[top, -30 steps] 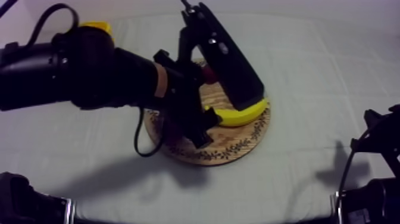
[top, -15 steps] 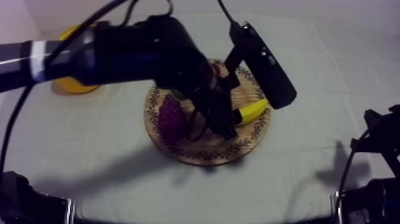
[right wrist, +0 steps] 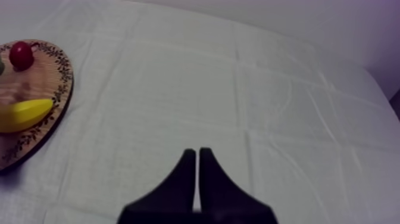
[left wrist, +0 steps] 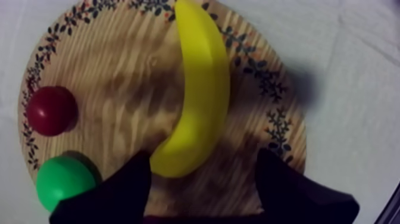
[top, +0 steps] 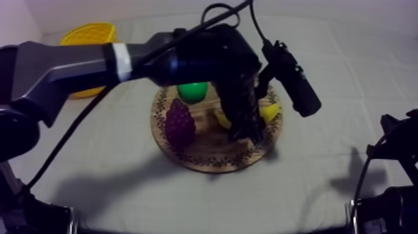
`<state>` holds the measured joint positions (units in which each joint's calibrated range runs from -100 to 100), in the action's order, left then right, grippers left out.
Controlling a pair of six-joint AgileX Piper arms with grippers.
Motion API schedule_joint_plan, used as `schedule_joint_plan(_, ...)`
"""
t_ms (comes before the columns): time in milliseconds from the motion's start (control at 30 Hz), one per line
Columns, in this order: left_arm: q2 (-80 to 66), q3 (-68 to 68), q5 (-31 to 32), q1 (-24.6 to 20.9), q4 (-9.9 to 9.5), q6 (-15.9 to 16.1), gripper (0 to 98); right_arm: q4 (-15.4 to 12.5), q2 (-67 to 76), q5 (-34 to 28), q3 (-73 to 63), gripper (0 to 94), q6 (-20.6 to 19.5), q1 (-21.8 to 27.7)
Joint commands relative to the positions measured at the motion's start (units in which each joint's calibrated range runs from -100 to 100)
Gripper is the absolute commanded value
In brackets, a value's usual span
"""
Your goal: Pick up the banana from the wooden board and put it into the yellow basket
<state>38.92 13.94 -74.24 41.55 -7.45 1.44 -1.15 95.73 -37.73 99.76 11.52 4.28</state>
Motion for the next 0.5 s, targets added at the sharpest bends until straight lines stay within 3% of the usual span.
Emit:
schedule_joint_plan(0, 2.1, 3.4, -2.4, 0.0, -0.29, -0.2, 64.7, 0.0, 0.0, 0.0, 0.0, 0.3, 0.0, 0.0)
schedule_joint_plan(467, 12.8, 19.9, -15.7, 0.3, -3.13, -1.0, 54.4, 0.0, 0.0, 0.0, 0.0, 0.3, 0.0, 0.0)
